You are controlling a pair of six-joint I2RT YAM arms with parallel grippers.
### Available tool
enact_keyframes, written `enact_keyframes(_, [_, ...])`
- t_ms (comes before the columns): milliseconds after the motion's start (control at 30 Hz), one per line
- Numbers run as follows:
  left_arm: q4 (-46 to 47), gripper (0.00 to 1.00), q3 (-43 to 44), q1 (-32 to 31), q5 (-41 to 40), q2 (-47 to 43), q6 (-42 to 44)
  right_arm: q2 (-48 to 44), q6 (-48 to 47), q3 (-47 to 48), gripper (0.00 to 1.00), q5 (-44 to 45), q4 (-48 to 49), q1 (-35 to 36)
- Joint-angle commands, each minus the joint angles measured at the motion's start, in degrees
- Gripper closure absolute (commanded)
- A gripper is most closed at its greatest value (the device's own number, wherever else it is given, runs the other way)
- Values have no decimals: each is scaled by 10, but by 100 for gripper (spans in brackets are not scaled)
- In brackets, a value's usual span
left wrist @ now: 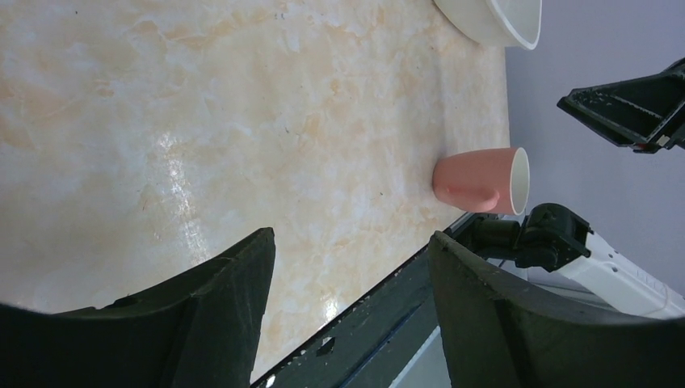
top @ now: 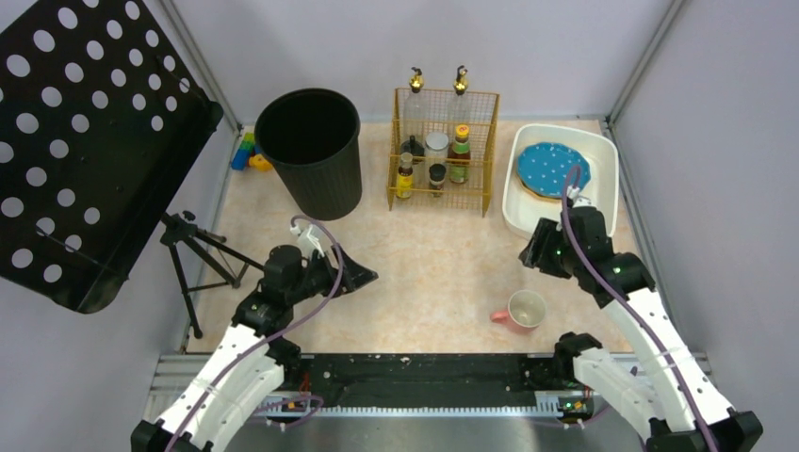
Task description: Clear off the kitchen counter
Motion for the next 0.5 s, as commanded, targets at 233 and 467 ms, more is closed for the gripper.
enact_keyframes(233, [78,27,-1,2,35,62,18,-27,57,-22,52,-23,-90,80])
enact_keyframes(467, [78,28,4,2,49,95,25,-19,90,-29,52,-9,-82,132])
